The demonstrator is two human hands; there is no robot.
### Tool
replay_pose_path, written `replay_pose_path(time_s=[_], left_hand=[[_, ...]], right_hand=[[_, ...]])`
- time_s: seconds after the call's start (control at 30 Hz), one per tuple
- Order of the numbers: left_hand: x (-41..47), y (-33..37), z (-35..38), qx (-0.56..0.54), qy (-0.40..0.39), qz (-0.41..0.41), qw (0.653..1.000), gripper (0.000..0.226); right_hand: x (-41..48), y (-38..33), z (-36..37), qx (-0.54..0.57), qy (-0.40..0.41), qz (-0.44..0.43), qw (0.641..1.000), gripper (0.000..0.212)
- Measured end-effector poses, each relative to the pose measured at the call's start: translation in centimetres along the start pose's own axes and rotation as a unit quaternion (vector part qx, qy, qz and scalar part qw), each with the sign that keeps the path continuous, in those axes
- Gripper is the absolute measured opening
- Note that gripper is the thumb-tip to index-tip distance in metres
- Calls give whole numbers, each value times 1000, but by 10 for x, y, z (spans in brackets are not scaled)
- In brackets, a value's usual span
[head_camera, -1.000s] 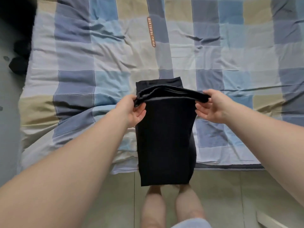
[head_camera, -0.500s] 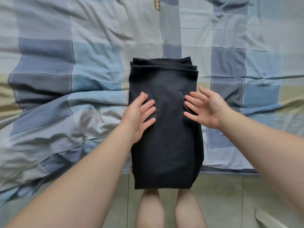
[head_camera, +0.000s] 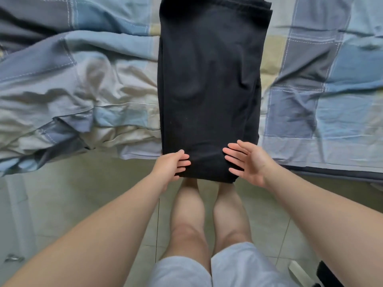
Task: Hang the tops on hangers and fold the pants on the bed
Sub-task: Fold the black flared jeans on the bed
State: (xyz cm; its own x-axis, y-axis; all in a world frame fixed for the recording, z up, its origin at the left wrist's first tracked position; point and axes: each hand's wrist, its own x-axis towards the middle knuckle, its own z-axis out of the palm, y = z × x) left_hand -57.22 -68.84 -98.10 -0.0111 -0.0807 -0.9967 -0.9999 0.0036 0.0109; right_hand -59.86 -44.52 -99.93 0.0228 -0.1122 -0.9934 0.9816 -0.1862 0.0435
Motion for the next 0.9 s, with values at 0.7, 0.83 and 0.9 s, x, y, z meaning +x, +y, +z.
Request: replay_pose_path(time_s=[0.7, 0.83, 0.9], left_hand=[[14, -47, -15, 40, 42, 38, 998, 25], [-12, -47, -8, 18, 59, 15, 998, 24], [-26, -46, -6, 9, 78, 13, 997, 28]], right_hand=[[6, 54, -44, -154, 44, 56, 986, 34], [-24, 49, -44, -110, 51, 51, 991, 38], [-42, 45, -46, -87, 46, 52, 994, 39]])
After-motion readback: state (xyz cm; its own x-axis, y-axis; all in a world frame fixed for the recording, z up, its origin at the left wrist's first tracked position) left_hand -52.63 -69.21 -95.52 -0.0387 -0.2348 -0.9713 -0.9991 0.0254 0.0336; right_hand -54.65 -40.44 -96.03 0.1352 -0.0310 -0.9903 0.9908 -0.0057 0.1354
